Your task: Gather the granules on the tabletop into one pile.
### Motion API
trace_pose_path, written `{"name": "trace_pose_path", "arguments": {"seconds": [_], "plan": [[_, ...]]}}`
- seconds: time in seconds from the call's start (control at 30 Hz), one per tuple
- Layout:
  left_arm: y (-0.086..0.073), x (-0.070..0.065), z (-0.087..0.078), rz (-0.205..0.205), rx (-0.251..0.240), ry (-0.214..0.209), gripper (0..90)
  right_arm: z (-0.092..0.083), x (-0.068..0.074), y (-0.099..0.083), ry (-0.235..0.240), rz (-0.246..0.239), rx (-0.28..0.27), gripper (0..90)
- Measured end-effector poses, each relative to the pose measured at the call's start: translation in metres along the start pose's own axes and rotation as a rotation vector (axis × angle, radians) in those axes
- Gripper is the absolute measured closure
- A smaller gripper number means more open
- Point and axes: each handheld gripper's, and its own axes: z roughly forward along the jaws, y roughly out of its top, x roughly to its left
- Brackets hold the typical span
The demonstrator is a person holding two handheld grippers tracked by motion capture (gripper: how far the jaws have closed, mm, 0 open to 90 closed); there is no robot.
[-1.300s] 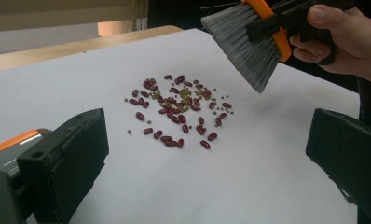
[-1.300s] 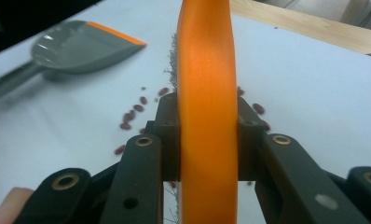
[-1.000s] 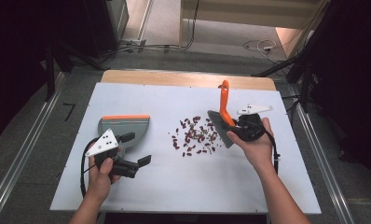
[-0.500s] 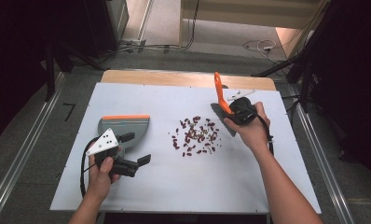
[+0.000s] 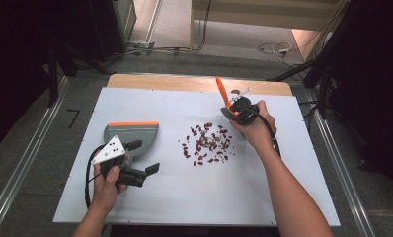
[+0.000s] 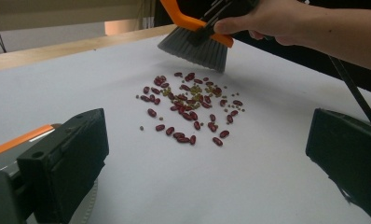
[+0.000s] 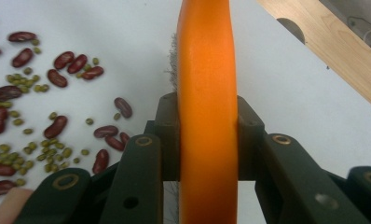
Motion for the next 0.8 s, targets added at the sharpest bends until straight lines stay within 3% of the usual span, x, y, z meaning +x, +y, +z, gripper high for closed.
{"name": "trace_pose_path", "arguments": {"seconds": [0.13,0.23,0.8], "plan": [[0.000,0.000,0.000,0.001,0.002,-0.003,0.0,0.006,0.005,0.007,-0.049,-0.046,0.034,68.3],[0.000,0.000,0.001,-0.001,0.001,-0.003,0.0,0.009,0.011,0.012,-0.060,-0.063,0.050,68.3],[0.000,-0.002,0.002,0.000,0.006,-0.006,0.0,0.016,0.044,0.018,0.002,-0.154,0.105,68.6]]}}
